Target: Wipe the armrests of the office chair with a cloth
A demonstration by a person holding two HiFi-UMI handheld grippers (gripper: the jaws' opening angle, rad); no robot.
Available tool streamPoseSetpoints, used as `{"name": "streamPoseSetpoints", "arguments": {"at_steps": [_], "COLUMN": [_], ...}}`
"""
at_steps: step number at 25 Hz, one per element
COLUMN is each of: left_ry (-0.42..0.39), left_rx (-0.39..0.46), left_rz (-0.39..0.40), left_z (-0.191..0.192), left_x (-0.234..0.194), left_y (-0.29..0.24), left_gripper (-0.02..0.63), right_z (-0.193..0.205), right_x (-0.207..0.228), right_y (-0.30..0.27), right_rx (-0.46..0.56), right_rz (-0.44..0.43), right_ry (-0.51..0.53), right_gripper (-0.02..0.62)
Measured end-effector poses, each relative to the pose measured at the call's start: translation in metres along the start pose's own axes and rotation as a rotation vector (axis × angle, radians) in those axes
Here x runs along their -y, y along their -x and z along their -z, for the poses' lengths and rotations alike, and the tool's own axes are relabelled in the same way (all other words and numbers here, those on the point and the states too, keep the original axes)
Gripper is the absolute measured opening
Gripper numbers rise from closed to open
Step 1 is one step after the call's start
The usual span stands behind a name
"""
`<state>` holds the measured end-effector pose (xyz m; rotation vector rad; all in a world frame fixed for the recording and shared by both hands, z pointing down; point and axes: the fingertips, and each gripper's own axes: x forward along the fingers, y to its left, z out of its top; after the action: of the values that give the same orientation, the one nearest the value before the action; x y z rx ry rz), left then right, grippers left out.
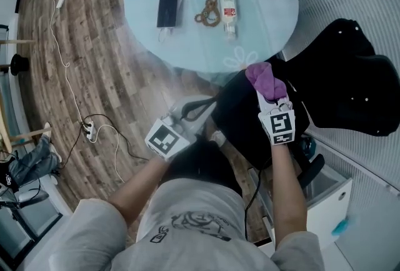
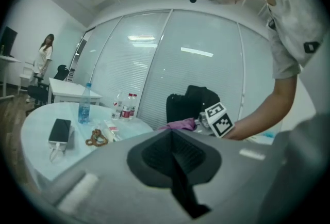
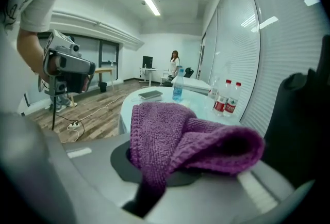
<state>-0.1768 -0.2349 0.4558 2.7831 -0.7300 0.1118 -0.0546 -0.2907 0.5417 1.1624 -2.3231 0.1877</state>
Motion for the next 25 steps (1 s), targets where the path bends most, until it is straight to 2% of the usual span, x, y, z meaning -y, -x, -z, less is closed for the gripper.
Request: {"name": "streamPoseSetpoints", "arguments": {"at_steps": [7, 14, 19, 25], "left_ry": [-0.063, -0.049, -0.103, -0.13], "left_rx": [0.056, 0.132, 0.164, 0.207], "left_rz": [0.043, 0.056, 0.069, 0.081], "left_z": [-0.08, -0.152, -0.196, -0.246], "left_x": [0.04, 0.074, 0.103, 0.14], "left_y": [0.008, 0.022, 0.038, 0.059], "left_gripper": [0.002, 0.002, 0.002, 0.002], "right_z": [-0.09, -0.159, -0.201, -0.252], "right_x": [-0.024, -0.052, -0.068, -0.088], "right_y": [0.078, 0.14, 0.189, 0.245], "right_rx": [0.14, 0.228, 0.277, 0.35], "right_rz": [0.043, 0.059, 0.075, 0.081], "right_ry": [-0.074, -0.151, -0.14, -0.124], "right_gripper": [0.031, 0.032, 0.032, 0.032]}}
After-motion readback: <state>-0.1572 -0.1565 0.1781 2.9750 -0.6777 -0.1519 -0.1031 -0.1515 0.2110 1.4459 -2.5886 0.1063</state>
